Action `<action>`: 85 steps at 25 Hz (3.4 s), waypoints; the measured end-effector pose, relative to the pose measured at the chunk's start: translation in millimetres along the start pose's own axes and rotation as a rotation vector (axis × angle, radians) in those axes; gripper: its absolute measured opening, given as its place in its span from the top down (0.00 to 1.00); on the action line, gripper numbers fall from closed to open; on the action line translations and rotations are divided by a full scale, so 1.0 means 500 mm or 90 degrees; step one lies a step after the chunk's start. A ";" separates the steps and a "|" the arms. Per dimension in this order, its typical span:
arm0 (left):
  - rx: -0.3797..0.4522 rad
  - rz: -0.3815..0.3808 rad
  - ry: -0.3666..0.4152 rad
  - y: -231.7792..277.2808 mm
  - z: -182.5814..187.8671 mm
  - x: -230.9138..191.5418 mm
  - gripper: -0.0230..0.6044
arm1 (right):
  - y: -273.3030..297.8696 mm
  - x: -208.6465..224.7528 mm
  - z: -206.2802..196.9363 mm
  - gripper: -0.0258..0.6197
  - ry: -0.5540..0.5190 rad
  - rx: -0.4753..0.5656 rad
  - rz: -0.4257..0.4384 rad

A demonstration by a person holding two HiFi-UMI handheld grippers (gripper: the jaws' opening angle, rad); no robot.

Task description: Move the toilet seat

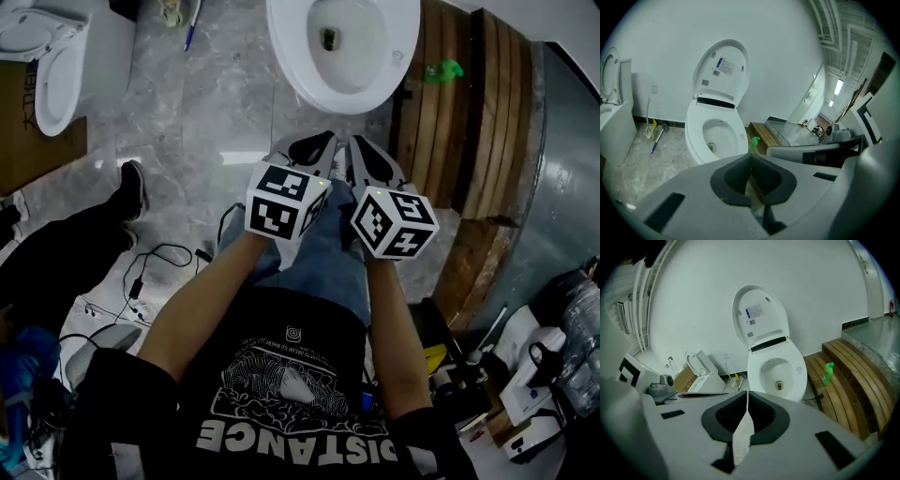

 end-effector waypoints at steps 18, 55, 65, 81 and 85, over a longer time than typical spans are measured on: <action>0.069 0.027 -0.207 0.207 -0.099 -0.150 0.94 | 0.219 0.149 -0.096 0.93 0.096 -0.079 0.110; 0.181 -0.072 -0.469 0.320 -0.227 -0.285 0.64 | 0.392 0.262 -0.198 0.65 0.418 -0.087 0.187; 0.173 -0.067 -0.486 0.314 -0.220 -0.284 0.67 | 0.387 0.267 -0.193 0.68 0.434 -0.096 0.181; 0.190 -0.089 -0.516 0.209 -0.107 -0.181 0.70 | 0.246 0.211 -0.086 0.71 0.472 -0.080 0.194; 0.209 -0.098 -0.526 0.187 -0.065 -0.154 0.71 | 0.213 0.202 -0.051 0.73 0.484 -0.075 0.198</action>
Point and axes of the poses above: the fingertips, and each gripper's own axes: y forward along the fingers, x to its right, z out of its top, the point moved 1 cm from there along -y, backward along the fingers, and after that the axes turned 9 degrees about -z, right-handed, at the moved point
